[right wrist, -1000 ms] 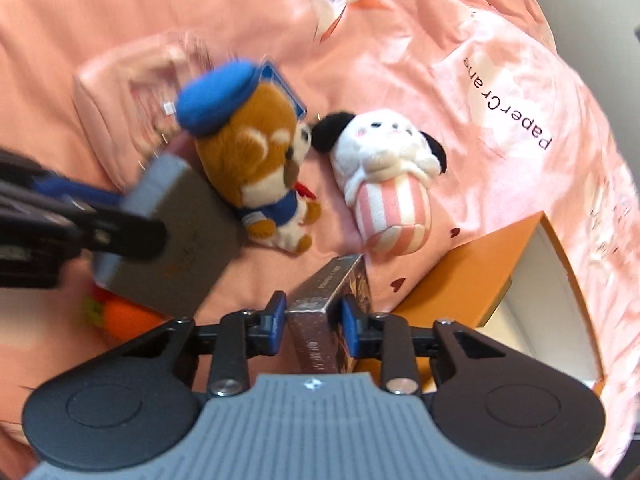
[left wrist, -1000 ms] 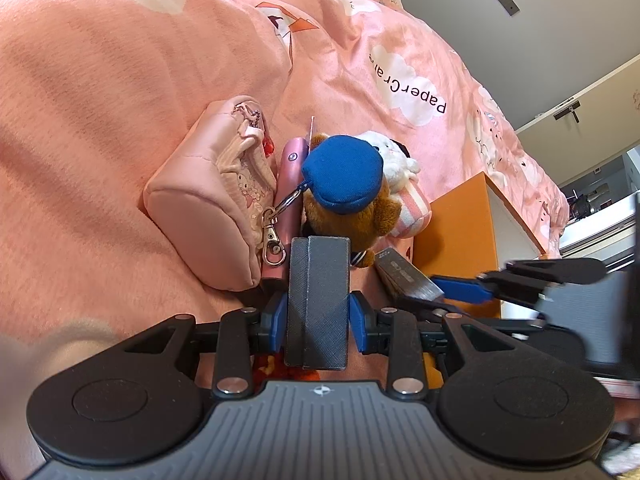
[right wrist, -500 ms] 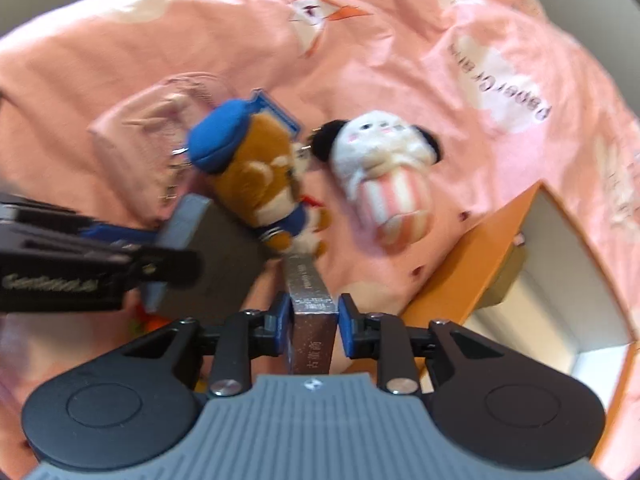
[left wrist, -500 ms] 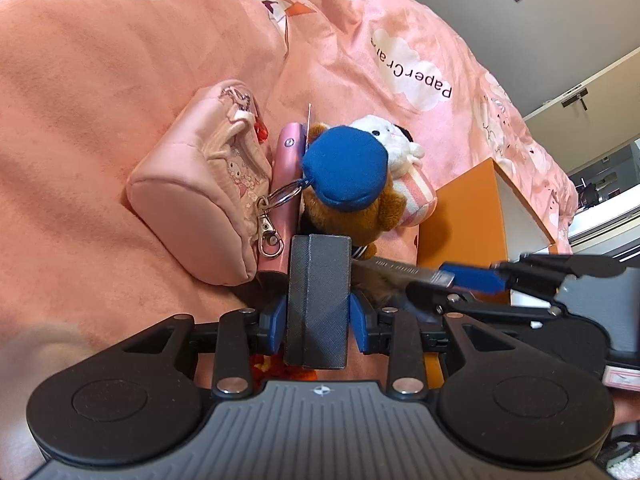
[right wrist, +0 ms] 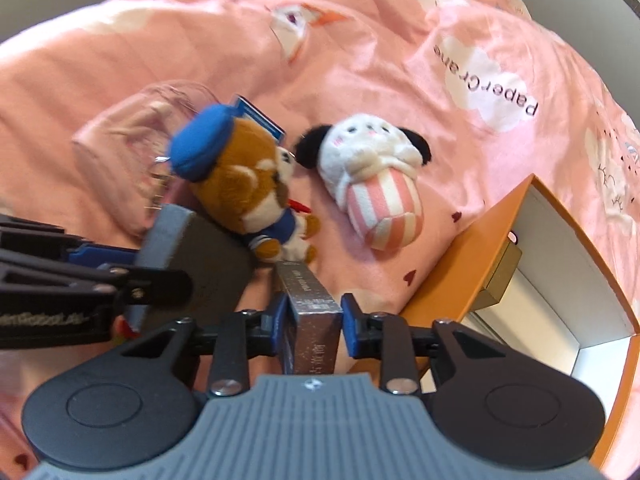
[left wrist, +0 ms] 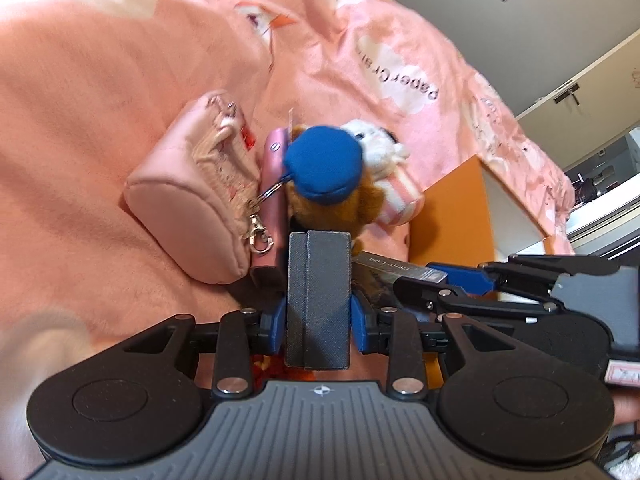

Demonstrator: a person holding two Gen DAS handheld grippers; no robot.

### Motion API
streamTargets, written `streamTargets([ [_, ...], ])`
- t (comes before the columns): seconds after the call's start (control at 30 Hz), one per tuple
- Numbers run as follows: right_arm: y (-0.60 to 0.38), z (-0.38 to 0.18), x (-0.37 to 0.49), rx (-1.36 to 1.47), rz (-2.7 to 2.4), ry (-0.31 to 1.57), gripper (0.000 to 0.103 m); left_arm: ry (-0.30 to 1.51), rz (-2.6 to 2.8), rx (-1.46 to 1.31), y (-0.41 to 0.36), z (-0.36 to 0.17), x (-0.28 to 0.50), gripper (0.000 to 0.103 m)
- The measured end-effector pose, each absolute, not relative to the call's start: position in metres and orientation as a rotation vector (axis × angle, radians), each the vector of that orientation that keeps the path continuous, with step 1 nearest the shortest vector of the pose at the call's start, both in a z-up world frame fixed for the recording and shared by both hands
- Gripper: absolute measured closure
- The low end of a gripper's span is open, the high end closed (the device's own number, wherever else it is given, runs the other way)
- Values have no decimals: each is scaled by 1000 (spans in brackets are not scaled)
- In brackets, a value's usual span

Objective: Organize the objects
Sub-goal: 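Carry the grey case and photo card box over the shoebox with both tools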

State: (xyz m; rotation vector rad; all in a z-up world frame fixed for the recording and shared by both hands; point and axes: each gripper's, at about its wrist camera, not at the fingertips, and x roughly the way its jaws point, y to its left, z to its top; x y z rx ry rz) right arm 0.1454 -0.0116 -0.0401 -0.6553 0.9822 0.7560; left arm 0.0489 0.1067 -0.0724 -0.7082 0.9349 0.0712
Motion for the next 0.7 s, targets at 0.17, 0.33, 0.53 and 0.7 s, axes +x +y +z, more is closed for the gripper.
streamTargets([
  [0.17,-35,-10,126,-538,765,913,79,868,40,-669,95,-44,40,66],
  [0.33,-71,28,112,-404,725,816,79,783,-8,-626,79,-12,38,66],
  [0.53,-124,65,103,-244,622,722,79,712,-129,-562,44,22,47,66],
  [0.7,-169,69,105,-152,489,704,79,724,-256,-519,8,30,68,66],
])
